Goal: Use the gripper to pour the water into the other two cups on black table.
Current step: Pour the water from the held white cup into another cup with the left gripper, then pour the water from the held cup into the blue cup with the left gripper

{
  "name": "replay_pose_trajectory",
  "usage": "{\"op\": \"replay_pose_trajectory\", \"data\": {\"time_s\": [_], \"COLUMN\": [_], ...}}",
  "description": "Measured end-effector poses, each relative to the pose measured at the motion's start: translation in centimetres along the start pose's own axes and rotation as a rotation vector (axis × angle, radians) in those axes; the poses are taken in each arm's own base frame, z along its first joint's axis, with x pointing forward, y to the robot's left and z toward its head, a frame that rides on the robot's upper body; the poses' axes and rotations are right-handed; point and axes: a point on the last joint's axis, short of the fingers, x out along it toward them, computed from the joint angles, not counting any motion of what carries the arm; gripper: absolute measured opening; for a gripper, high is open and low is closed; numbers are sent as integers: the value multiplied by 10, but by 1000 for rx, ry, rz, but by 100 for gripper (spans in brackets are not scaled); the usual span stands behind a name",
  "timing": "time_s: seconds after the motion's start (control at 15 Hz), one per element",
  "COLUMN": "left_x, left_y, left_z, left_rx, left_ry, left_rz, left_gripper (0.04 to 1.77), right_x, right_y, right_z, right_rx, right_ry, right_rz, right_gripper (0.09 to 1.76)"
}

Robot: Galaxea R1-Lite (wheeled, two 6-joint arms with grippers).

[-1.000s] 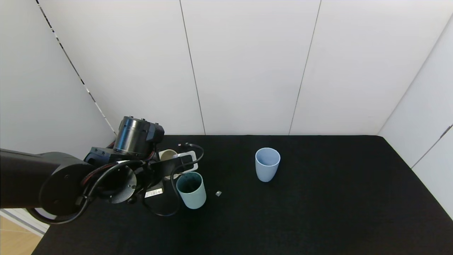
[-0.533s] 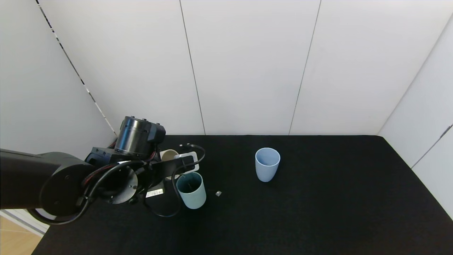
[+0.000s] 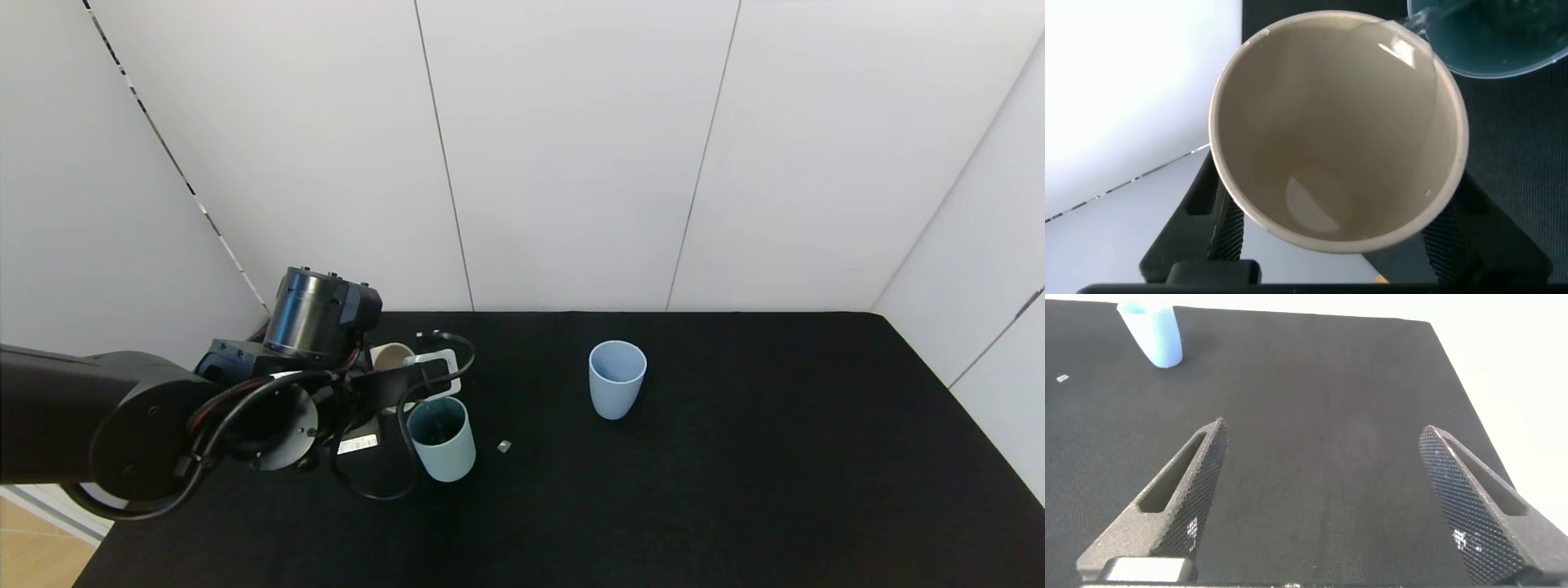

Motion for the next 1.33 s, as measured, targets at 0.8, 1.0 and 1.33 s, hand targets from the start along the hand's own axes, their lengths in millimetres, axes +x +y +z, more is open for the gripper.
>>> {"op": "replay_pose_trajectory", "data": {"time_s": [0.8,1.0,1.33], "left_x": [-6,-13,-26], "left_y": [4,22,56], "left_z": [-7,-18,-12], "left_rx": [-334,-442,-599], "left_ry": [-112,-169,-255], "left_rz": [-68,-62,5], "left_gripper": [121,121,121], "right_x": [0,0,0], "right_y": [0,0,0], "right_z": [0,0,0], "right_rx": [0,0,0], "right_ry": [-1,0,0], "right_rz": [0,0,0], "right_gripper": [171,171,171]}}
